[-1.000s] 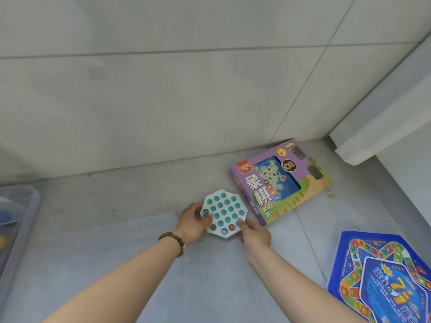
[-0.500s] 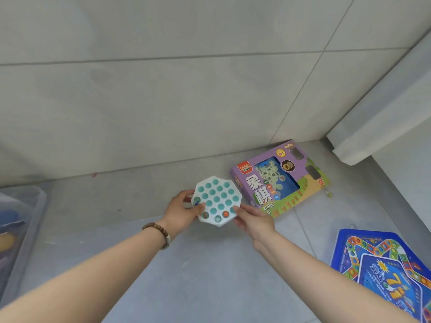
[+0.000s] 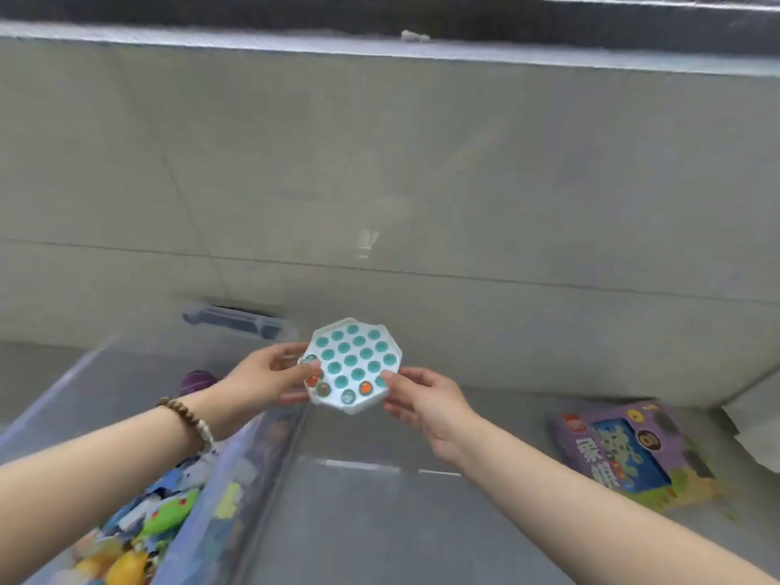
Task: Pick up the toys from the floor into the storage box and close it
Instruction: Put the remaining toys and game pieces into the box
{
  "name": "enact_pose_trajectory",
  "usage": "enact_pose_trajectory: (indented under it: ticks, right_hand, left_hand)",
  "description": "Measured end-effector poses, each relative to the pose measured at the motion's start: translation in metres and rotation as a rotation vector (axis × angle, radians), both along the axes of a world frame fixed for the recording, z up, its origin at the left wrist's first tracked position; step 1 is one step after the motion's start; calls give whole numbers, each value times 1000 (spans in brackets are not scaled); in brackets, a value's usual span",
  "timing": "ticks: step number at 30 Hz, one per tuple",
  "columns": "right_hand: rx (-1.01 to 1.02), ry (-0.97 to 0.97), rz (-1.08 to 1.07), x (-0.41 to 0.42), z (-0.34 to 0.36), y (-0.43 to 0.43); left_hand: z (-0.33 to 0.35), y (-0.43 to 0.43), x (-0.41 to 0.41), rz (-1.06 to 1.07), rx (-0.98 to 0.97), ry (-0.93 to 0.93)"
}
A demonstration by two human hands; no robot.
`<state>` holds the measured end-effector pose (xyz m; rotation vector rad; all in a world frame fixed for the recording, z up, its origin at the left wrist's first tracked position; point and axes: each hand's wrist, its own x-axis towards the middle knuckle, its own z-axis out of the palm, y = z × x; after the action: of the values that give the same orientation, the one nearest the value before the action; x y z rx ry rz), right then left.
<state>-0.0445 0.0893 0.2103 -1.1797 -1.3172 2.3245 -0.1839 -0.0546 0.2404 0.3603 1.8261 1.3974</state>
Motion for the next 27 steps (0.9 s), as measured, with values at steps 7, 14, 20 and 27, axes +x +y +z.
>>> enact_pose_trajectory:
  ticks: [7,14,20,27]
  right_hand:
    - [-246,-41,270,-97,9,-114]
    - [-126,-45,350,-105,-4,-135]
    - [-3,-121,334,-59,-2,-76]
    - [114,-290,170,79,-20,56]
  left_hand:
    - [1,-137,-62,297,-218,-297]
    - [7,-173,-80,317,-272,-169]
    - [8,-121,-51,63,-411,97]
    - [-14,22,22,-216,-384,314]
